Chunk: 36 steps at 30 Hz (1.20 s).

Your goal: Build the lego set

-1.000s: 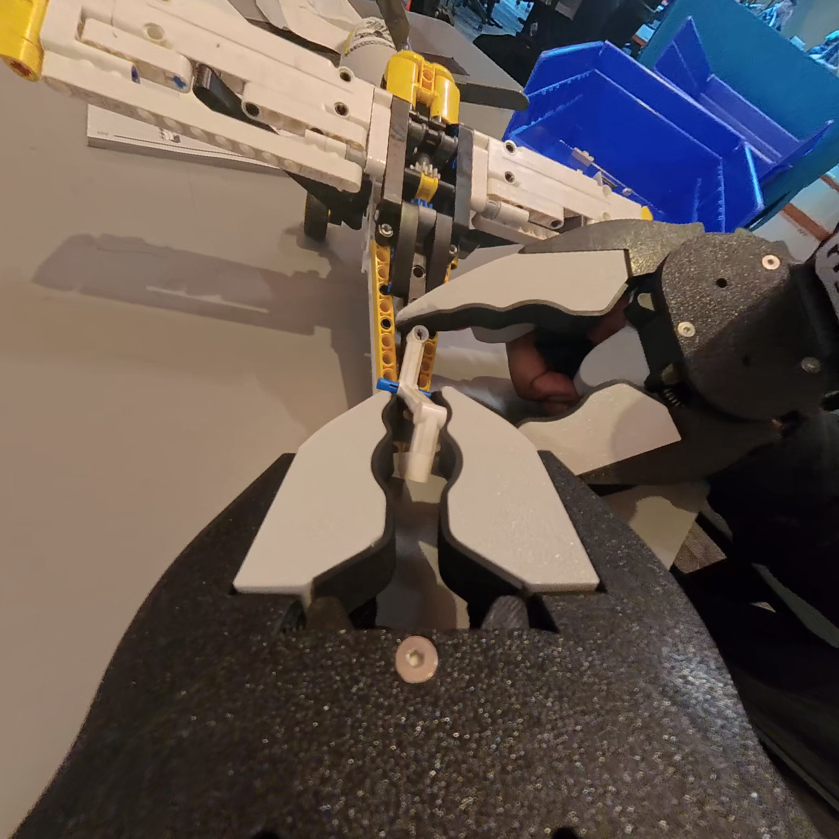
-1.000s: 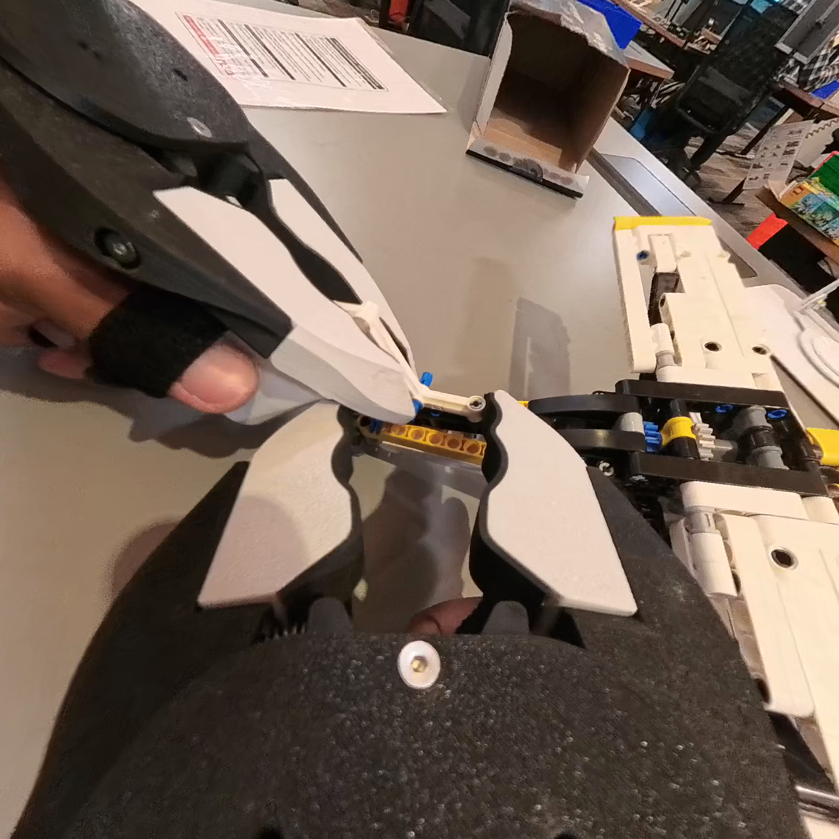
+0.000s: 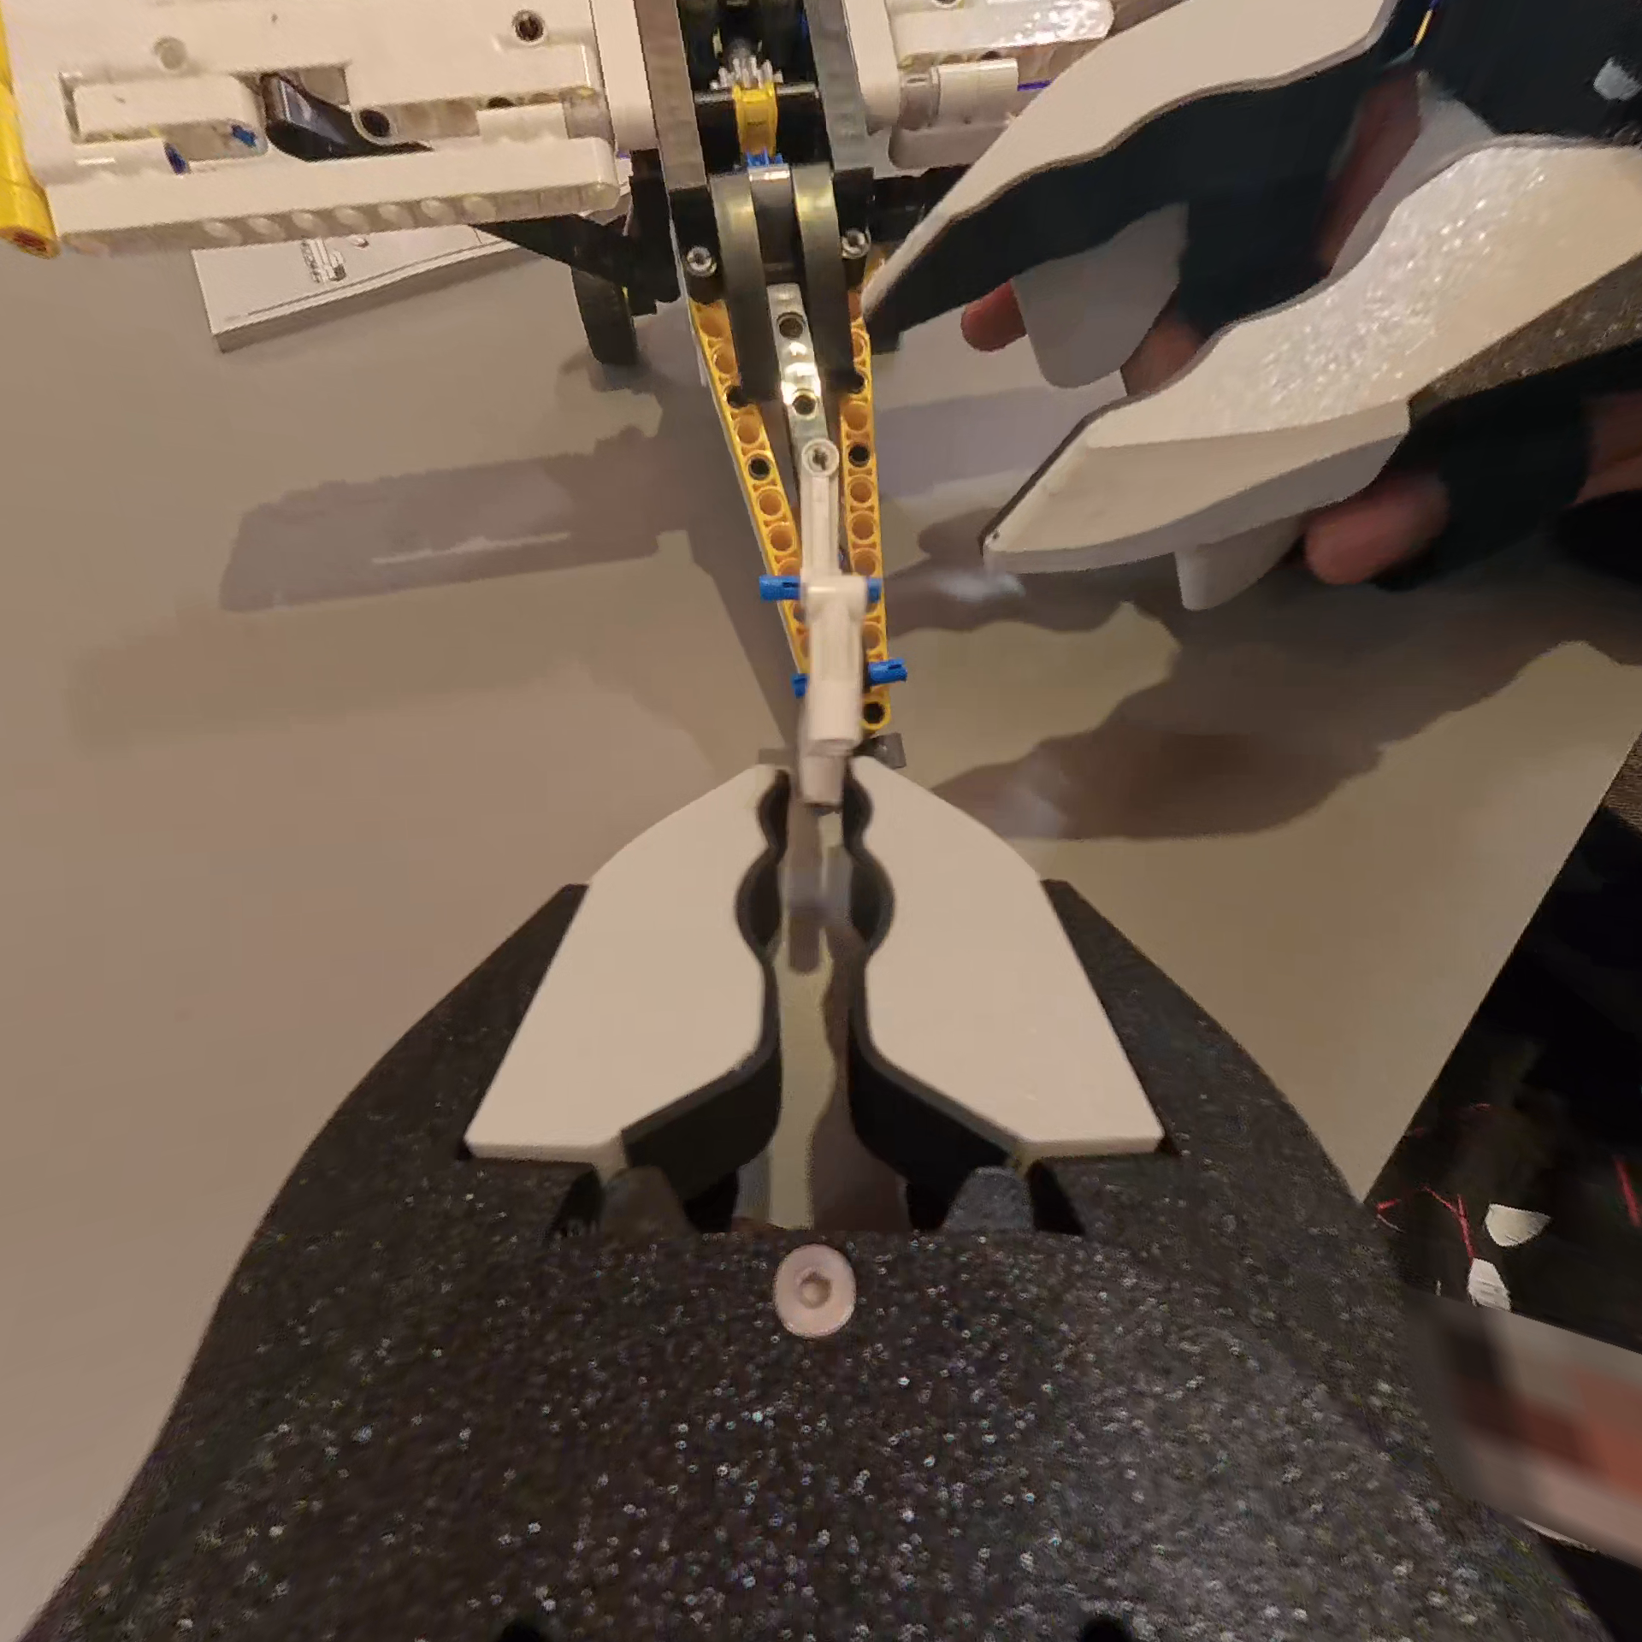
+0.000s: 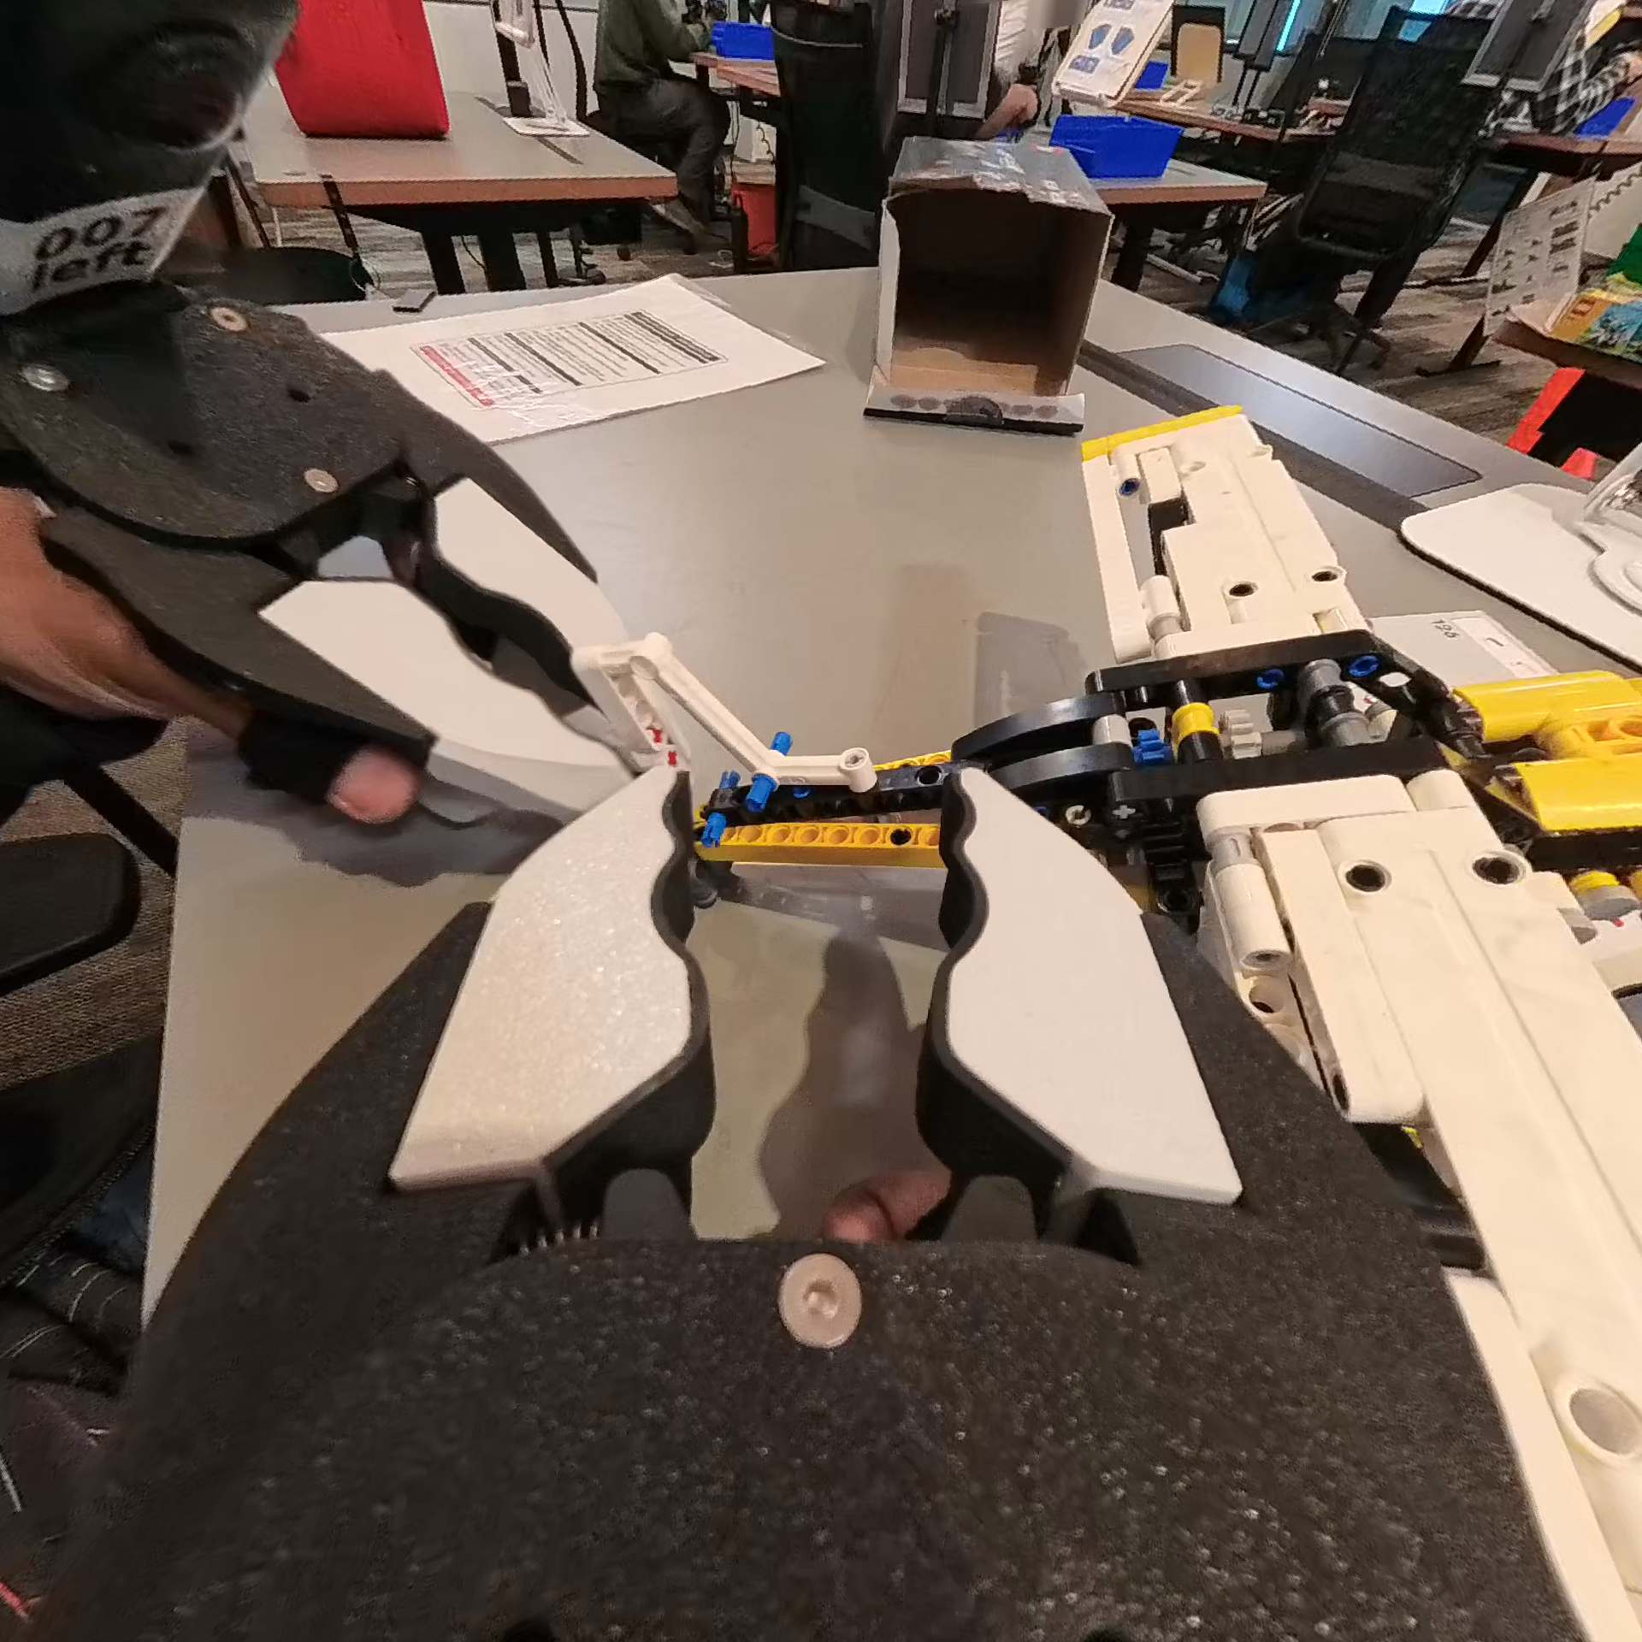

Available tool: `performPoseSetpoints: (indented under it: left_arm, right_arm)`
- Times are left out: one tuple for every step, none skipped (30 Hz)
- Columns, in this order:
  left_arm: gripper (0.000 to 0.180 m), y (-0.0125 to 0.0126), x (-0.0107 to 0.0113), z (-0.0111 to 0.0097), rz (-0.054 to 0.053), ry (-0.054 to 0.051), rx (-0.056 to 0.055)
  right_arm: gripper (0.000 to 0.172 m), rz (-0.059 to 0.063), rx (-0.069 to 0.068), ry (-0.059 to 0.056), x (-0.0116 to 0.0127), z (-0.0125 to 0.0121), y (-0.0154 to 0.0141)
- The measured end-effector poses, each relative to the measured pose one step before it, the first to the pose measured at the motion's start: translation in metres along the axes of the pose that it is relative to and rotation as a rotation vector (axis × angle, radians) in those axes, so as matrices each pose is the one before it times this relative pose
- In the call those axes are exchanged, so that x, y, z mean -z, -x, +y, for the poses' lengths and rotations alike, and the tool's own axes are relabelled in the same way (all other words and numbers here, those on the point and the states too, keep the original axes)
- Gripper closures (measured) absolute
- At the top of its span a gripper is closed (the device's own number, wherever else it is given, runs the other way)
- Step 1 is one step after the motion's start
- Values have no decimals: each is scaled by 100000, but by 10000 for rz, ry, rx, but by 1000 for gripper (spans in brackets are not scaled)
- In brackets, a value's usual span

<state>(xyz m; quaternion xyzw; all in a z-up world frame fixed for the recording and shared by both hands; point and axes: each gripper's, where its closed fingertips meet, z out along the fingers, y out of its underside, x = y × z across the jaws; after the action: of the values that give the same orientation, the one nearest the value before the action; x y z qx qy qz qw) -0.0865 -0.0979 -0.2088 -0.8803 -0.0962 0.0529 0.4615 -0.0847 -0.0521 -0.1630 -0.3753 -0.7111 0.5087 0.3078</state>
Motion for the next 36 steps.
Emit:
performPoseSetpoints:
  left_arm:
    - [173, 15, -94, -155, 25, -36, 27]
    - [173, 89, -53, -153, -36, -54, 52]
    - [173, 76, -31, -184, -32, -80, 88]
    - [173, -15, 3, -212, 40, -109, 145]
    - [173, -147, 6, -273, 120, -150, 161]
    - [173, -144, 16, -282, 103, -154, 129]
    - [173, -70, -8, -248, 41, -114, 74]
    - [173, 7, -28, -149, -17, -44, 29]
    - [173, 30, -51, -69, -35, 6, -12]
    - [173, 15, -61, -22, -1, 17, -5]
    - [173, 18, -63, -31, 25, 2, 50]
    - [173, 3, -38, -8, 45, 3, 89]
    - [173, -12, -14, -38, 58, -32, 89]
    - [173, -23, -20, -11, 60, -37, 81]
    - [173, 14, -20, 5, 30, -33, 72]
    - [173, 38, -11, -9, 15, -40, 68]
    - [173, 17, 35, -176, 34, -132, 102]
    - [173, -44, 70, -220, 102, -136, 147]
    - [173, -71, 64, -225, 114, -110, 143]
    - [173, -35, 40, -183, 72, -71, 93]
    - [172, -23, 19, -144, 51, -38, 45]
    - [172, -57, 17, -123, 59, -24, 18]
    - [172, -41, 28, -145, 48, -38, 31]
    - [172, -34, 28, -173, 55, -57, 70]
    - [172, -45, 55, -195, 66, -66, 78]
    - [172, -17, 44, -203, 57, -71, 39]
    - [172, 40, 41, -178, 8, -54, -13]
    - [172, 104, 36, -141, -20, -36, -50]
    - [172, 131, 27, -111, -8, -25, -48]
    - [172, 123, 27, -60, 21, -10, -33]
    - [172, 175, 47, -30, 10, -4, -32]
    - [172, 211, 79, -6, -13, -7, -53]
    - [172, 246, 92, 26, -19, -1, -66]
    - [172, 239, 103, 17, -11, -1, -42]
    - [172, 205, 122, 9, -3, -1, -39]
    - [172, 183, 139, 42, -5, 13, -87]
  right_arm:
    - [119, 10, -8, 30, 7, 46, -25]
    - [120, 16, -14, 32, 13, 51, -38]
    - [121, 13, -17, 12, 20, 22, -43]
    - [122, 4, -12, 25, 3, 39, -15]
    - [125, -16, 2, 58, -23, 86, 20]
    - [128, -44, 18, 113, -61, 141, 78]
    - [131, -39, 20, 179, -112, 231, 86]
    - [132, -12, 26, 247, -162, 310, 69]
    - [132, -12, 71, 262, -184, 325, 100]
    - [130, 17, 139, 192, -162, 224, 127]
    - [129, 74, 190, 99, -115, 104, 109]
    - [127, 120, 202, 87, -73, 96, 73]
    - [125, 135, 197, 80, -60, 98, 49]
    - [124, 132, 183, 64, -10, 88, 42]
    - [124, 102, 159, 58, 23, 99, 55]
    - [125, 33, 118, 82, 35, 133, 124]
    - [128, -11, 71, 148, 26, 233, 159]
    - [127, 46, 44, 173, 0, 262, 59]
    - [127, 71, 64, 83, 21, 137, 39]
    - [127, 40, 69, 47, 13, 66, 62]
    - [127, 10, 57, 83, -55, 107, 63]
    - [127, -5, 46, 113, -105, 124, 60]
    - [127, -35, 33, 128, -135, 138, 76]
    - [127, -37, 25, 116, -131, 120, 65]
    - [127, -34, 27, 82, -109, 68, 52]
    - [127, -42, 34, 68, -72, 61, 72]
    - [127, -34, 43, 65, -55, 62, 80]
    - [127, -22, 66, 52, -44, 44, 93]
    - [127, -21, 107, 41, -48, 22, 134]
    - [128, -25, 158, 53, -58, 36, 182]
    - [128, -35, 219, 96, -97, 59, 241]
    - [127, -53, 290, 137, -133, 96, 318]
    - [127, -64, 353, 152, -162, 86, 374]
    - [126, -51, 357, 90, -138, -32, 387]
    - [129, -72, 290, -36, -108, -246, 409]
    - [128, -165, 264, -80, -88, -327, 516]
